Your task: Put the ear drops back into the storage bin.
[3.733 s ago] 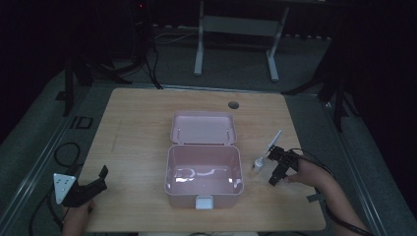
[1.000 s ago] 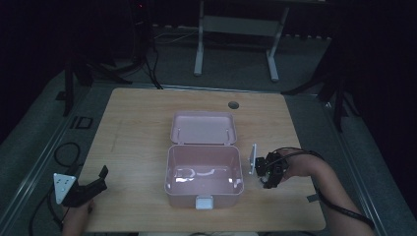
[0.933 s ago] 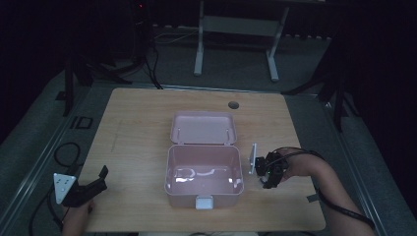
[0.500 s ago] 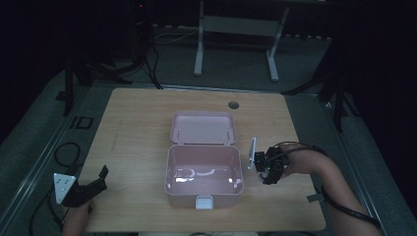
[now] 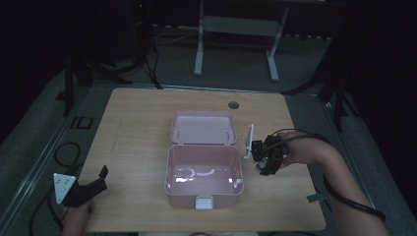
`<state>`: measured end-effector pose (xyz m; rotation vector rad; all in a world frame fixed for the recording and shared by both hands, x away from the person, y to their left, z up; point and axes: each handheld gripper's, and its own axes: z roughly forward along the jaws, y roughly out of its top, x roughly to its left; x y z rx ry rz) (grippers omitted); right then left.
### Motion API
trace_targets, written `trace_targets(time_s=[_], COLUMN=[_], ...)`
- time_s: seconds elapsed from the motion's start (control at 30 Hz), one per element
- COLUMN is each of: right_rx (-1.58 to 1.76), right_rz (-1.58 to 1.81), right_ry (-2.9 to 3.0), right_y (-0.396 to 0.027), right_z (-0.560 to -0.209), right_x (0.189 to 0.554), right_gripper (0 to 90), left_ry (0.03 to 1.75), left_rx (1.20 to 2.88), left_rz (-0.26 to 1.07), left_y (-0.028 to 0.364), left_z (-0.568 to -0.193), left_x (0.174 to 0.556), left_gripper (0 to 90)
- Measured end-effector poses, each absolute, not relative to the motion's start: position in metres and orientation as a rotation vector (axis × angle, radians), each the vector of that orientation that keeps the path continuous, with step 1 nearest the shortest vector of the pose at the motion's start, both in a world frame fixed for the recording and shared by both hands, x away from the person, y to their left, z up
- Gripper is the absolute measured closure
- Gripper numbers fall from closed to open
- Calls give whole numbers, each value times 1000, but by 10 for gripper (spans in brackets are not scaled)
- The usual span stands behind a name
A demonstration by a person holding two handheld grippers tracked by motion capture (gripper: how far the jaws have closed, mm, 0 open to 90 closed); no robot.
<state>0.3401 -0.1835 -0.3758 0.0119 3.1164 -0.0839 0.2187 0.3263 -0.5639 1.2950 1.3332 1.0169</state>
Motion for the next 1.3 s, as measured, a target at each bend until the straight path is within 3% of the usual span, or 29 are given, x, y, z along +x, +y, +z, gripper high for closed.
trace_targets(time_s=[0.73, 1.3], right_rx=[-99, -267], right_rz=[-70, -90], right_ry=[3128, 3151], right_y=[-126, -88], right_z=[-362, -379], right_x=[332, 325], right_gripper=[594, 594], left_ry=[1335, 1335], left_rx=[1293, 1291], left_rz=[1014, 1011], left_y=[327, 327], left_z=[-564, -564], left_x=[219, 219], left_gripper=[5, 4])
